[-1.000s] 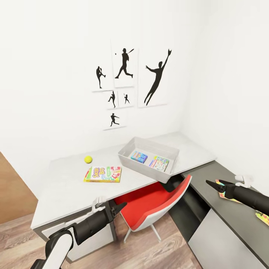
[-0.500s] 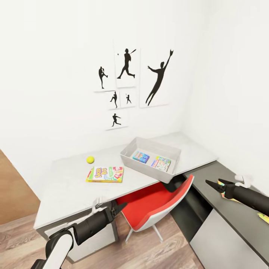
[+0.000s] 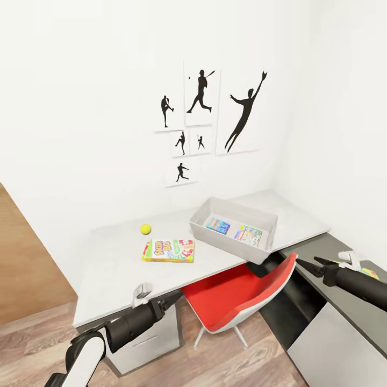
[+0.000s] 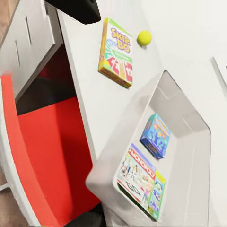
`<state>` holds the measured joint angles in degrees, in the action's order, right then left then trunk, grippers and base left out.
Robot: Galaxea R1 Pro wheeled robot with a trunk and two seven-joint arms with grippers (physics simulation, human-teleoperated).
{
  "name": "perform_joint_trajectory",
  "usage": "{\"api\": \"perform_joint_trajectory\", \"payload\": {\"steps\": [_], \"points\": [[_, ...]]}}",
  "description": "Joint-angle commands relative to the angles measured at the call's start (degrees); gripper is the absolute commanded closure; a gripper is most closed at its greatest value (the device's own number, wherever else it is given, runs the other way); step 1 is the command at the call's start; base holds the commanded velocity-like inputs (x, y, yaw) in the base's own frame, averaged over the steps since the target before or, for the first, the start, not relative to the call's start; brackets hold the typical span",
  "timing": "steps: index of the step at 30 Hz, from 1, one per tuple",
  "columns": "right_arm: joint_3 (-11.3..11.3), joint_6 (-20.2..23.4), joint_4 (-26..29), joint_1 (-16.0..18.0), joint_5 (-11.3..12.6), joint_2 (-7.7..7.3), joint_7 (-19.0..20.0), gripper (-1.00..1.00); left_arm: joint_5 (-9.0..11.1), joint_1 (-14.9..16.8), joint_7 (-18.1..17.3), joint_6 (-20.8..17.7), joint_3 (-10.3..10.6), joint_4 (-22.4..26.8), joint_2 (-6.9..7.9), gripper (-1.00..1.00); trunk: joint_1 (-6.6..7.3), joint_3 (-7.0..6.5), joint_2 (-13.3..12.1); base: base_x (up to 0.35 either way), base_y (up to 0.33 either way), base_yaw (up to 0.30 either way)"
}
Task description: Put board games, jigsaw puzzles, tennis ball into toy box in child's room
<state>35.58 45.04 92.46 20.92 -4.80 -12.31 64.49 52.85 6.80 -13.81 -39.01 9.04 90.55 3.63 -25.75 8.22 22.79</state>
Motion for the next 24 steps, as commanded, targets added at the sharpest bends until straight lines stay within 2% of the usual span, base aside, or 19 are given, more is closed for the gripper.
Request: {"api": "perform_joint_trajectory", "payload": {"steps": [1, 8, 24], "points": [[0.1, 0.35, 0.08, 0.08, -0.5, 0.01, 0.54, -1.0, 0.15, 0.06, -0.05, -0.19, 0.02, 0.0, 0.03, -1.0, -0.03, 0.14, 0.13, 0.0, 0.254, 0.133], [0.14, 0.29, 0.09, 0.08, -0.48, 0.04, 0.58, -1.0, 0.15, 0.06, -0.07, -0.19, 0.01, -0.02, 0.05, -1.0, -0.03, 0.23, 0.13, 0.0, 0.259, 0.081], [0.59, 0.15, 0.09, 0.06, -0.41, 0.05, 0.55, -1.0, 0.15, 0.06, -0.07, -0.19, 0.01, -0.18, 0.06, -1.0, -0.03, 0.26, 0.13, 0.0, 0.264, 0.012]]}}
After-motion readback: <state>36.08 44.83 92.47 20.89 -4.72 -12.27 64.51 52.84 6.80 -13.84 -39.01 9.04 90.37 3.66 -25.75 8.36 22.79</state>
